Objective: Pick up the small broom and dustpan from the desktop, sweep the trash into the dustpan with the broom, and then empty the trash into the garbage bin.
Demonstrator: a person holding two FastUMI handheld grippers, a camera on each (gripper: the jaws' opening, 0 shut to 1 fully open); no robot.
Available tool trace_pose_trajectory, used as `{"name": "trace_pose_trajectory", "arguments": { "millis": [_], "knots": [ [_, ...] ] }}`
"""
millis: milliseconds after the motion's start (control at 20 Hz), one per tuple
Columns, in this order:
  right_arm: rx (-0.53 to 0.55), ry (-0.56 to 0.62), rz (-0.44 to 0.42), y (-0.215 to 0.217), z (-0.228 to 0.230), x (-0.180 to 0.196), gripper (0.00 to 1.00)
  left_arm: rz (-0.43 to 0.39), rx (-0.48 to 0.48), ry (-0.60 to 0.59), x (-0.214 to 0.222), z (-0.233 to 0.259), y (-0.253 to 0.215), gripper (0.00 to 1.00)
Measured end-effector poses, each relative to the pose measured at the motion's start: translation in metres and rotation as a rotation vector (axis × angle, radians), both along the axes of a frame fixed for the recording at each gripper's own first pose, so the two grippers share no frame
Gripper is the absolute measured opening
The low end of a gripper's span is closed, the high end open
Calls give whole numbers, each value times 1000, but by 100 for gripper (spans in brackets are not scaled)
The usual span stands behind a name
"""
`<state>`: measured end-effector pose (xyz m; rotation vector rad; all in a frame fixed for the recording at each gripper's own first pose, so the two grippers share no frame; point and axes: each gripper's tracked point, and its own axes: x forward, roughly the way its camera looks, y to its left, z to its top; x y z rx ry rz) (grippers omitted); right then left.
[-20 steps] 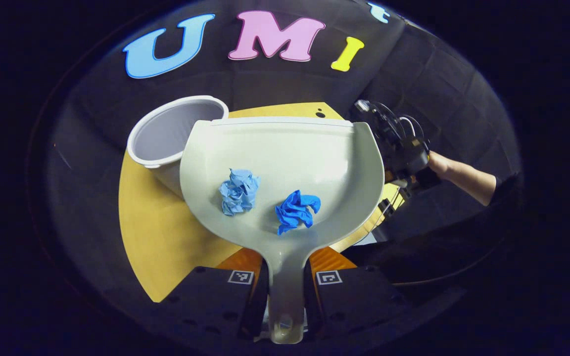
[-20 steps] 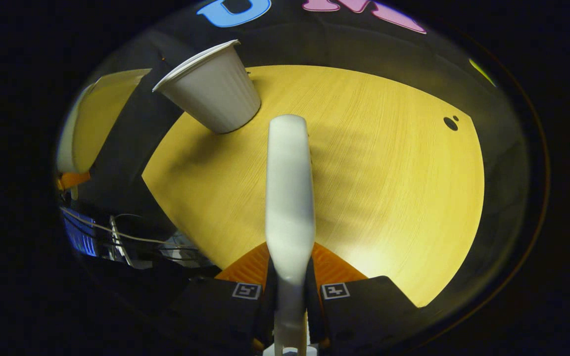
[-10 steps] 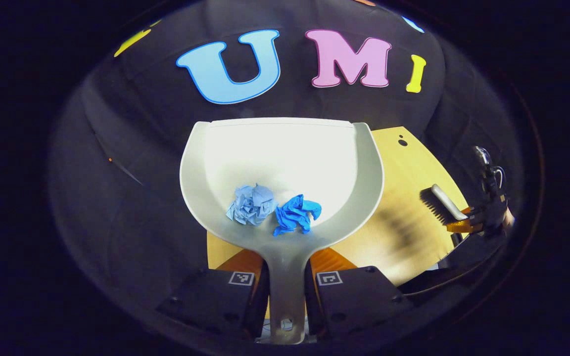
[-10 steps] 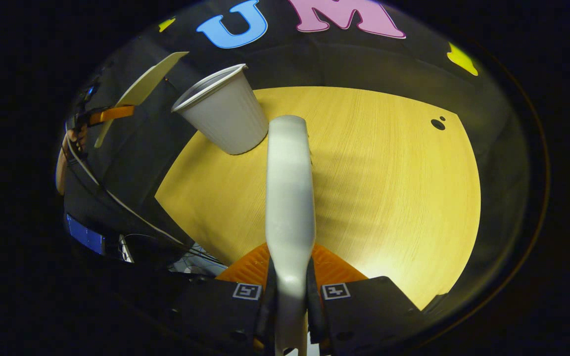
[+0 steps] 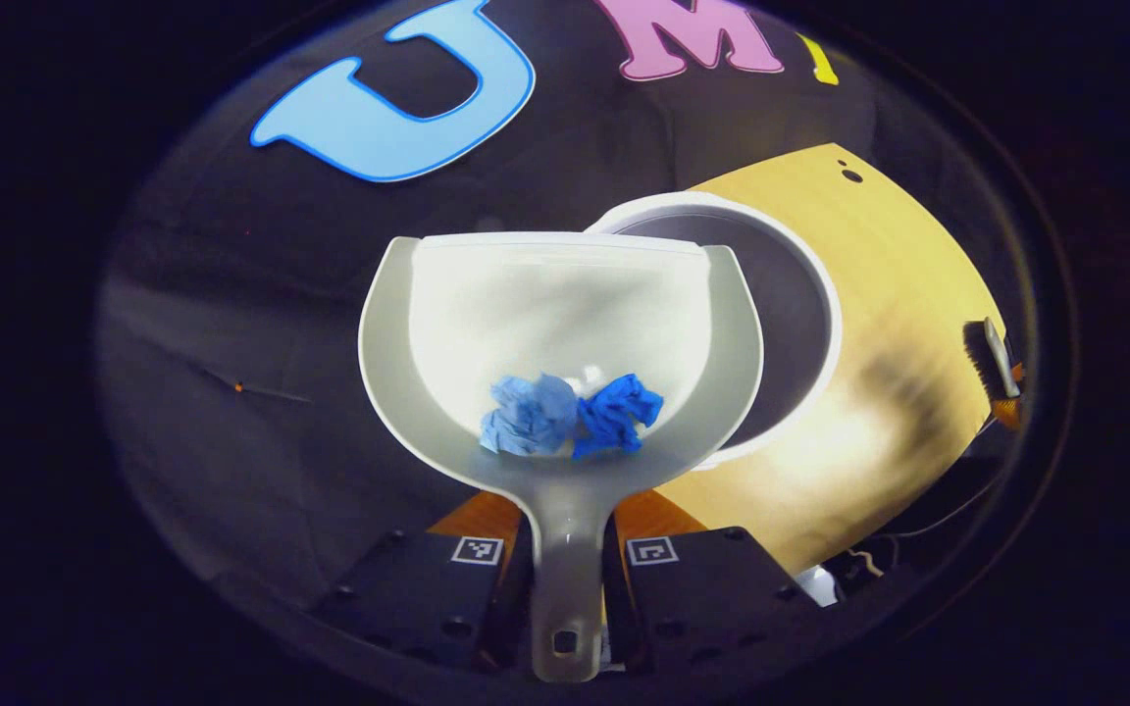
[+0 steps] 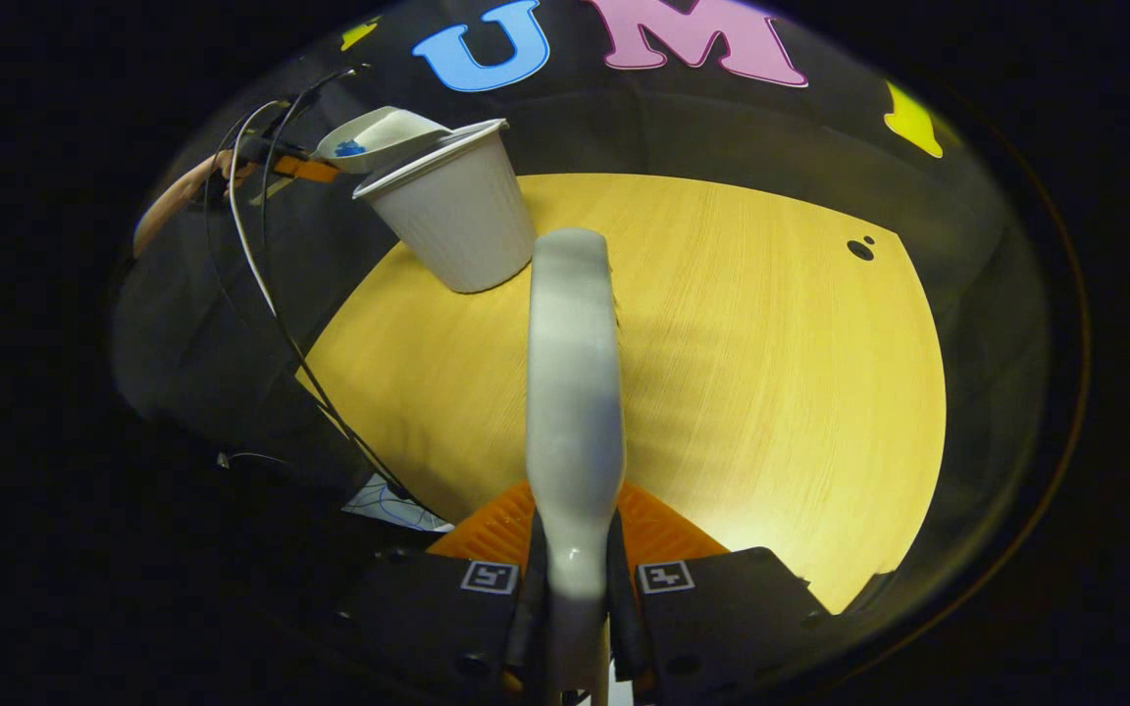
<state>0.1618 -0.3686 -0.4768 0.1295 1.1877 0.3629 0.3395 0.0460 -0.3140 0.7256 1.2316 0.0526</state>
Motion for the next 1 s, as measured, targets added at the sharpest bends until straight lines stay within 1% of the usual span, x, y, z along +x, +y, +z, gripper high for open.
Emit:
{"name": "trace_pose_trajectory", "arguments": {
  "millis": [50,150,300,400,500,650,800,850,1000],
  "knots": [
    [-2,-2,11,3,0,-1,30,-23,32,17,-2,11,-7,29],
    [3,-10,24,6,2,-3,30,-68,108,68,-1,13,-13,29],
    [31,-22,9,10,5,-4,30,-132,228,154,0,10,-12,29],
    [34,-20,4,9,4,-5,30,-161,302,183,-1,6,-13,29],
    [41,-20,-8,6,3,-5,30,-168,343,186,-1,8,-15,29],
    [57,-7,-22,3,0,-5,30,-156,345,153,0,11,-18,29],
    [69,1,-28,2,0,-2,30,-144,328,130,1,9,-17,30],
    [70,2,-26,1,0,0,30,-135,309,119,1,7,-17,29],
    [59,-1,-39,-2,0,4,30,-89,203,48,7,-1,-25,29]
  ]
}}
